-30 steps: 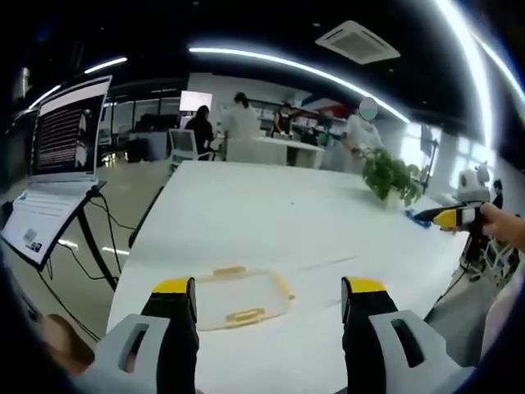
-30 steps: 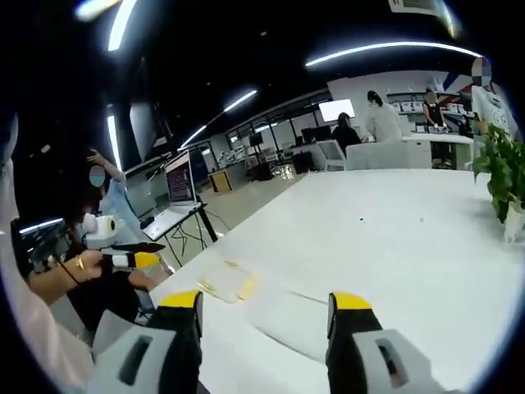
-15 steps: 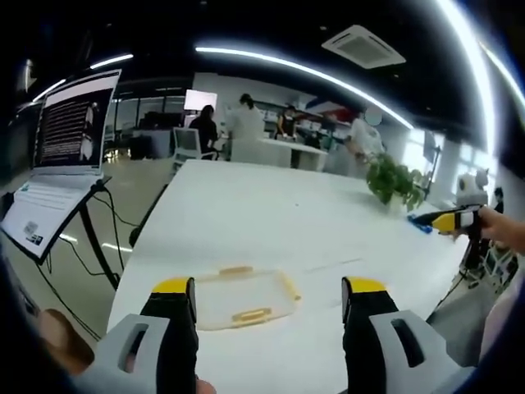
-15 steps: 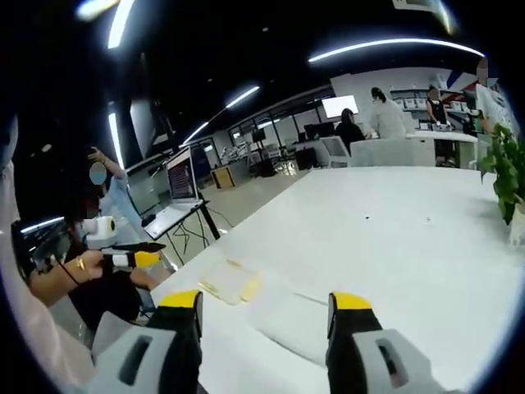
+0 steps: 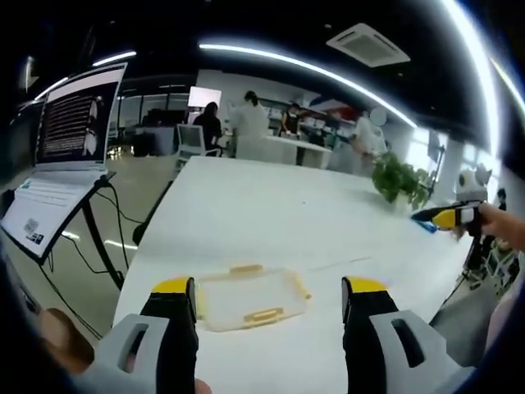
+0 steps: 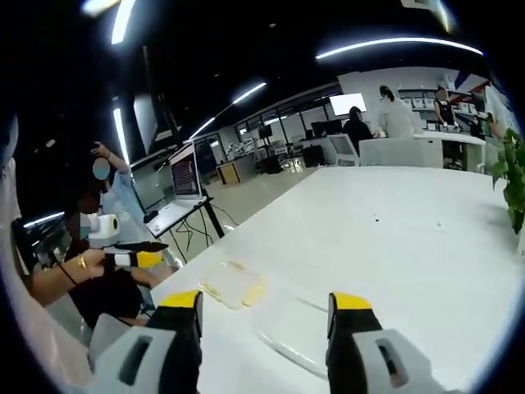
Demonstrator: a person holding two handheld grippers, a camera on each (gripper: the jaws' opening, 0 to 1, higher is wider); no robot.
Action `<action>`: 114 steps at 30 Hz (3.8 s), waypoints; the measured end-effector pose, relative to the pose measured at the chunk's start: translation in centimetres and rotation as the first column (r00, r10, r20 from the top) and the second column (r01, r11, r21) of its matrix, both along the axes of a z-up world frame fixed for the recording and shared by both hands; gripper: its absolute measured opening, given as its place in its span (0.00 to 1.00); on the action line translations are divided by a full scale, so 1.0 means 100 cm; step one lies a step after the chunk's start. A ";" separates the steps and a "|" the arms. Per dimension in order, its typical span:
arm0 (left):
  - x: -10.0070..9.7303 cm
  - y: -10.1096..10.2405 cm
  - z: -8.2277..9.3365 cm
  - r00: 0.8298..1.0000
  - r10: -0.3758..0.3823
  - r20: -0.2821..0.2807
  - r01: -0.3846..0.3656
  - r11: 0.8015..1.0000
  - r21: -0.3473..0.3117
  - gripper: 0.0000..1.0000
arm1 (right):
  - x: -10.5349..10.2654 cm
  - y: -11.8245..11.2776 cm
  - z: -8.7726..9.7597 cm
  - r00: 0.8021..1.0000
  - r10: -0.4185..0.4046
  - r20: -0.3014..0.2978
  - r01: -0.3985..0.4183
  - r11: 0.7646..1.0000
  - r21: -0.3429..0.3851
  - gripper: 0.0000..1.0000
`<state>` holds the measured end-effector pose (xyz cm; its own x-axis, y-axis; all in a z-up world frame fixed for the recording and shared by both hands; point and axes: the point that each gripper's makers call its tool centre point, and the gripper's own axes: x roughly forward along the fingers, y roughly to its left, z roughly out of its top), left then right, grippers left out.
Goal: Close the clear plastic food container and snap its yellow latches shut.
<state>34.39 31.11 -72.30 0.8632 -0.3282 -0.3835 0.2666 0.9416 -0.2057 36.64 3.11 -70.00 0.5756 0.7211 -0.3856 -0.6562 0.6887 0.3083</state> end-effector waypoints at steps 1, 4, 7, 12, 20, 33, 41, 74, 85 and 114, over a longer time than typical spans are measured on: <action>0.001 0.001 -0.001 1.000 0.001 0.000 -0.001 1.000 0.000 0.71 | 0.001 0.001 0.000 1.000 0.001 0.000 -0.001 1.000 0.001 0.60; 0.005 0.002 -0.003 1.000 -0.003 -0.003 0.003 1.000 0.000 0.72 | 0.005 0.004 -0.002 1.000 0.009 -0.002 -0.009 1.000 -0.004 0.60; 0.009 0.002 -0.004 1.000 -0.009 -0.006 0.010 1.000 0.001 0.72 | 0.007 0.008 -0.005 1.000 0.021 -0.004 -0.021 1.000 -0.011 0.60; 0.016 0.004 -0.007 1.000 -0.023 -0.010 0.024 1.000 0.019 0.73 | 0.010 0.016 -0.009 0.999 0.041 -0.008 -0.042 0.999 -0.022 0.60; 0.025 0.011 -0.013 0.998 -0.054 -0.024 0.055 0.997 0.052 0.74 | 0.010 0.029 -0.019 0.996 0.084 -0.024 -0.085 0.995 -0.048 0.60; 0.032 0.023 -0.025 0.997 -0.067 -0.039 0.070 0.995 0.073 0.74 | 0.010 0.045 -0.033 0.992 0.118 -0.045 -0.122 0.989 -0.087 0.61; 0.033 0.025 -0.039 0.993 -0.101 -0.063 0.107 0.990 0.096 0.74 | 0.018 0.062 -0.041 0.988 0.148 -0.044 -0.151 0.984 -0.096 0.61; 0.043 0.035 -0.086 0.932 -0.303 -0.198 0.347 0.903 0.252 0.75 | 0.025 0.107 -0.079 0.936 0.338 -0.094 -0.351 0.910 -0.223 0.61; 0.046 0.038 -0.100 0.903 -0.348 -0.253 0.415 0.860 0.297 0.75 | 0.028 0.129 -0.092 0.901 0.417 -0.122 -0.435 0.870 -0.234 0.61; 0.051 0.039 -0.139 0.777 -0.504 -0.377 0.620 0.714 0.325 0.75 | 0.038 0.157 -0.129 0.810 0.554 -0.192 -0.585 0.745 -0.320 0.61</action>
<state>39.46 35.00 -86.15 0.4269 -0.4827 -0.7647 0.7695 0.6381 0.0268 40.39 18.85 -82.88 0.0579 0.7129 -0.6989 -0.9451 0.2646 0.1916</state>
